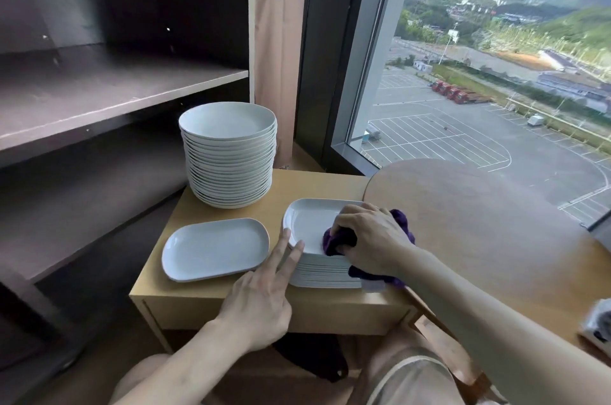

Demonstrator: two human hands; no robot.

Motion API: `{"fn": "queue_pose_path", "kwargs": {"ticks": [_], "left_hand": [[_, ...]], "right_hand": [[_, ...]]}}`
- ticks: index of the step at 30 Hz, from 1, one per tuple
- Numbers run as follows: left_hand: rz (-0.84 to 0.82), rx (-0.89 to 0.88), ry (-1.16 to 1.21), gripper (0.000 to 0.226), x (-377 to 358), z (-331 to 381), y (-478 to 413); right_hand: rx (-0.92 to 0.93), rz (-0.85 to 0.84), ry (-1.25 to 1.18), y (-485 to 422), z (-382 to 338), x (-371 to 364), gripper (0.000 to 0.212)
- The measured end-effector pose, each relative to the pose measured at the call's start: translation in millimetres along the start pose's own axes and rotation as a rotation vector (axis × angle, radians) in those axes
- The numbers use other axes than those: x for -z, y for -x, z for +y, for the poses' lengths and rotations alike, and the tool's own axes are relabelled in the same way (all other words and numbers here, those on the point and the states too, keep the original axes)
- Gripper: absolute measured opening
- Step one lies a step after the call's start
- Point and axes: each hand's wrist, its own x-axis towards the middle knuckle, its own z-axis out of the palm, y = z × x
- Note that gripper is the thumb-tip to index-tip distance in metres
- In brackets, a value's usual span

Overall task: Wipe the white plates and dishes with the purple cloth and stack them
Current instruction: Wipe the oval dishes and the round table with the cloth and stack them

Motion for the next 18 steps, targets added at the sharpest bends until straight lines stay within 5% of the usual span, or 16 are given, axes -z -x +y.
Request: {"fn": "queue_pose_path", "kwargs": {"ticks": [10, 18], "left_hand": [[0.016, 0.045, 0.011, 0.095, -0.8, 2.5, -1.7], [-0.001, 0.039, 0.000, 0.102, 2.5, 7.5, -2.1]], "right_hand": [[0.115, 0.027, -0.085, -39.3, -46.1, -16.3, 0.022], [0.036, 0.129, 0.005, -49.1, -42.7, -29.1, 0.031]]}}
